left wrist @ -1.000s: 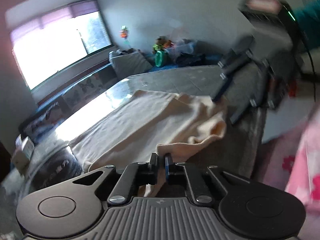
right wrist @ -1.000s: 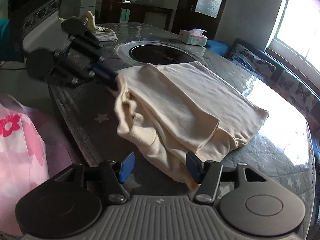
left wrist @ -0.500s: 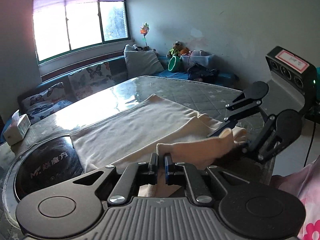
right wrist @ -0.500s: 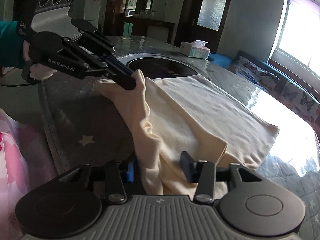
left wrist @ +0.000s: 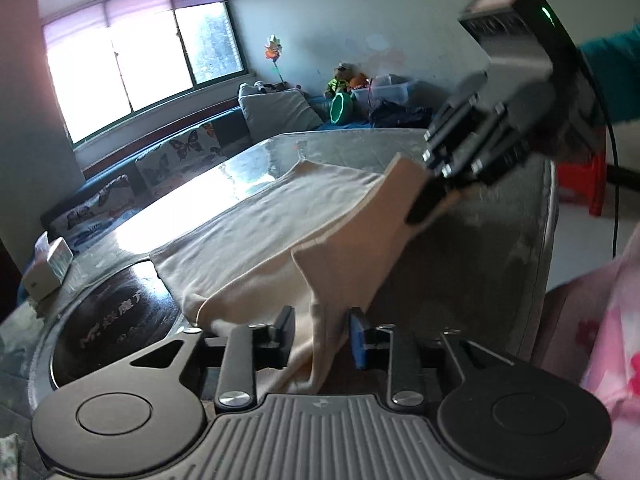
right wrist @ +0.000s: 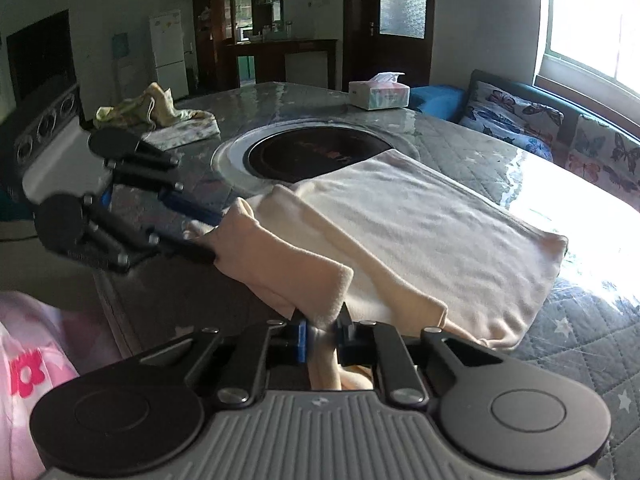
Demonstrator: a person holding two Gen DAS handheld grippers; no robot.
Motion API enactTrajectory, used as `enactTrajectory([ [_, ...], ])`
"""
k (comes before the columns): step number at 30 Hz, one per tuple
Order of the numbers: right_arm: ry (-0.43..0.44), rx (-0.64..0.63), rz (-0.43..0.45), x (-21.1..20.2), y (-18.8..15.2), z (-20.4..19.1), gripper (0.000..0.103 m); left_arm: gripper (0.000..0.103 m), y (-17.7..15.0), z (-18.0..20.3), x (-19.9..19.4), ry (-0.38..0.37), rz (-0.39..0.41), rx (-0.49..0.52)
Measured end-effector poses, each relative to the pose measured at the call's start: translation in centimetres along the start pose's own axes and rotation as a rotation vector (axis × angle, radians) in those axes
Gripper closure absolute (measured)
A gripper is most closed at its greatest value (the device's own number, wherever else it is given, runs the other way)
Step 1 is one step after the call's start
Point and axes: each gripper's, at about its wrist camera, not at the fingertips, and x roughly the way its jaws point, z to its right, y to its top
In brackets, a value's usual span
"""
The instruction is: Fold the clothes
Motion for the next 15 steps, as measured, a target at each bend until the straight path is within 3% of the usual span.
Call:
enactTrajectory([
  [5,-0.007,0.003,0.018,-0.4,0.4,-0.1,0.093,0.064,-0.5,0.3,0.5,0.024,-0.010,0.076],
  [12,-0.034,0.028,0.046,-1.2,0.0,-0.3,0.094,0.094,-0.6,-0.5,0.3,0.022,0.002,0.096],
  [15,-0.035,0.030,0.065,-1.9,-0.1,-0.6,0.094,0.096,-0.2,-0.9,-0.4,0.011,0.019,0.066],
])
